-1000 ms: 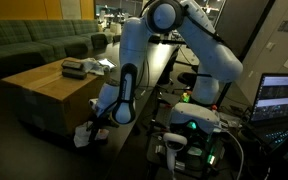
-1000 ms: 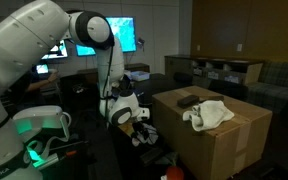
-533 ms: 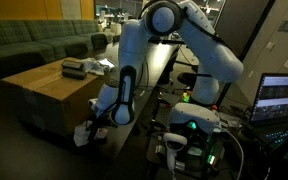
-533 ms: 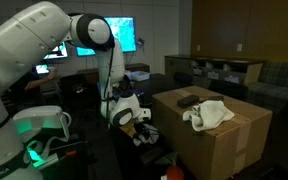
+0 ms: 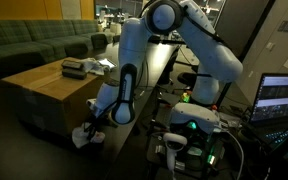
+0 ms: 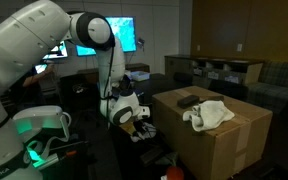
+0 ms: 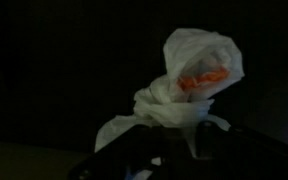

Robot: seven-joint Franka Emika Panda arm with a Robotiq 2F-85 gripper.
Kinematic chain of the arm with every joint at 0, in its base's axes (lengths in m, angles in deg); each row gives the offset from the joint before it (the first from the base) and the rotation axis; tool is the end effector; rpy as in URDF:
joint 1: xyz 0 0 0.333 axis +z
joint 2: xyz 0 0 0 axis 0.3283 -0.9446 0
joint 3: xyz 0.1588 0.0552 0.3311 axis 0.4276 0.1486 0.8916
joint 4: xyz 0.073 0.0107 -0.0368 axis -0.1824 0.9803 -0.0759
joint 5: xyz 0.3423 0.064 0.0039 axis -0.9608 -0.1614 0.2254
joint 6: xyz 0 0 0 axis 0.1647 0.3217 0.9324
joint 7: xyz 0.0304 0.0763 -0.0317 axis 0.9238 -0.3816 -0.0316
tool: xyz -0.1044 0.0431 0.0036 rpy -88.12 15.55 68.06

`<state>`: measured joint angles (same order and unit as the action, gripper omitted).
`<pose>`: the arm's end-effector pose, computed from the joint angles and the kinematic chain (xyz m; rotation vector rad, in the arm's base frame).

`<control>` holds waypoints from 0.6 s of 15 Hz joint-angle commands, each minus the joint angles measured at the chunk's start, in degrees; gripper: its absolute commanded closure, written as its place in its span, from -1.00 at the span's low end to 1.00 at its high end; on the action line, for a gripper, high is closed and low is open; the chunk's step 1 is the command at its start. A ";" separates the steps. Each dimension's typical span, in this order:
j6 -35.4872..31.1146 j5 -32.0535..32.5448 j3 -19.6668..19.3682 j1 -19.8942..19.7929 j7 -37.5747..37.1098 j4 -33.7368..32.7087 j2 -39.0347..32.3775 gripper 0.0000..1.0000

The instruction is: Remove the brown toy from the box and replace it with the towel, remove the blue object from the box and replace it with the gray duster and remove the orange plush toy from the box and replace it with the duster, remove the duster and replace it with the plastic bag

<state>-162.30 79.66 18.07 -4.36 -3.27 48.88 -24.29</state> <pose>0.5202 0.2238 0.0960 -2.8742 -0.5931 -0.4774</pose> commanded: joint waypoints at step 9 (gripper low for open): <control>16.56 11.71 29.71 -35.65 8.01 9.96 9.75 0.97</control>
<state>-149.89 90.82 40.42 -31.68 1.26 55.20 -17.87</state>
